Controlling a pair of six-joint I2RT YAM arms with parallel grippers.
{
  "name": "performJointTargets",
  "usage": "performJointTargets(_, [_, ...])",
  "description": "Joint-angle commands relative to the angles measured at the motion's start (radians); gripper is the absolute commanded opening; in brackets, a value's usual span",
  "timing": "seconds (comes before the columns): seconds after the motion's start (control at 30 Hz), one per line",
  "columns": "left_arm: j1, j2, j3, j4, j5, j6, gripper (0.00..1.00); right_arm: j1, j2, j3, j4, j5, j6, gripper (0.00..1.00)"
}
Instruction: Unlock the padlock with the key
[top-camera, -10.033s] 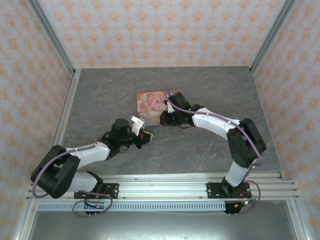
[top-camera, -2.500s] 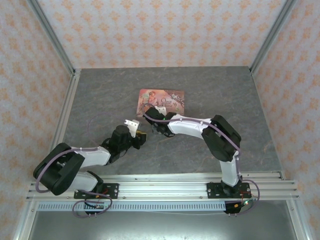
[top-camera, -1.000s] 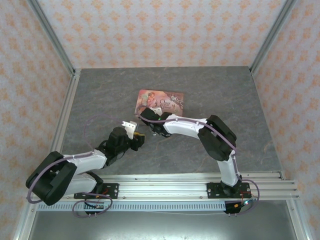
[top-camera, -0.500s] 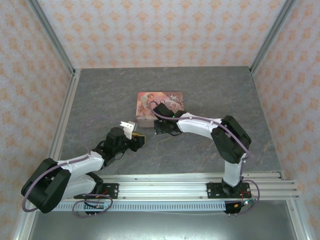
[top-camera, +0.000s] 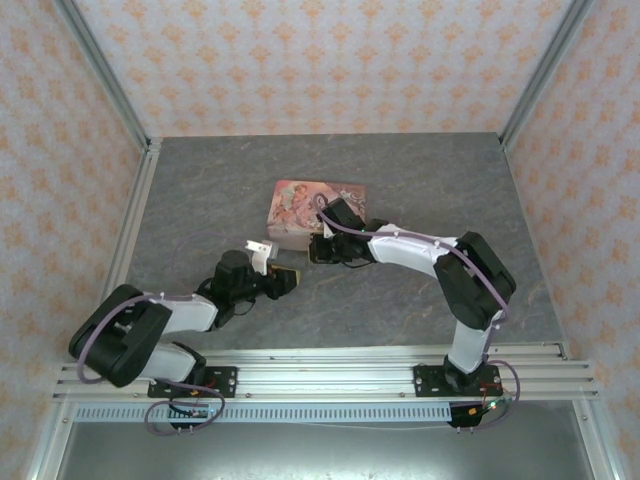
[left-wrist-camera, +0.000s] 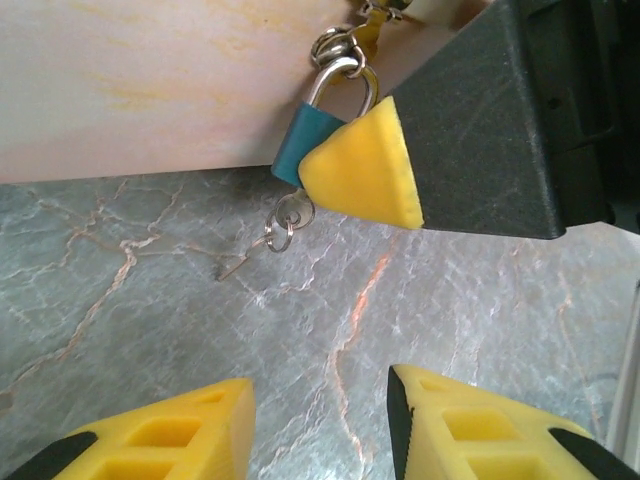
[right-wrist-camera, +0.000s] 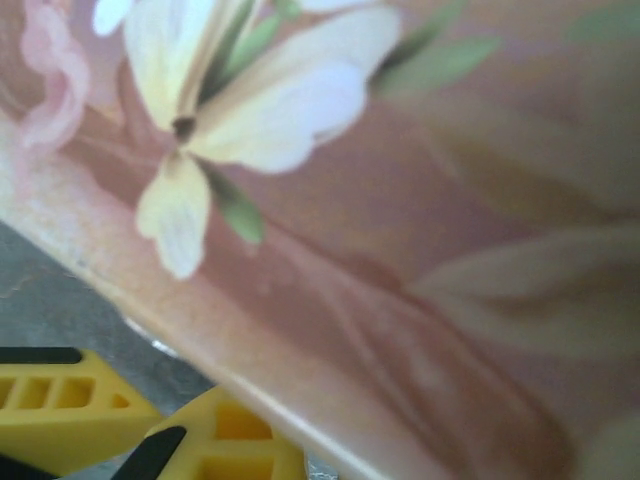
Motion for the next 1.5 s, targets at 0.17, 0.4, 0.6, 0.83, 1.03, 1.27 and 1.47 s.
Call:
performJointTargets(0.17, [0.077,0.248,0.053,0.383,0.207,-0.155,0.37,-0.024,-0.054,-0.027,0.098,-0.088,0.047,0.00])
performJointTargets(0.4, [0.081,0.363,0.066,0.528,0.210,-0.222,0.36,-0.031,-0.072,-0.090,0.196,-0.105,0.091,0.00])
performJointTargets(0.6, [0.085,0.393,0.087,0.543,0.234,-0.228,0.35,-0.051,-0.071,-0.115,0.254,-0.151,0.140,0.00])
performJointTargets(0.83, [0.106,0.409,0.086,0.552,0.245,-0.223,0.35,-0.064,-0.068,-0.118,0.296,-0.209,0.190,0.00])
performJointTargets(1.03, [0.140,0.356,0.065,0.549,0.216,-0.222,0.36,-0.065,-0.072,-0.110,0.313,-0.230,0.227,0.00])
performJointTargets(1.27, [0.144,0.271,0.077,0.540,0.190,-0.288,0.36,-0.065,-0.093,-0.100,0.357,-0.235,0.285,0.00])
performJointTargets(1.47, [0.144,0.194,0.072,0.492,0.150,-0.344,0.37,-0.067,-0.105,-0.095,0.376,-0.241,0.316,0.00])
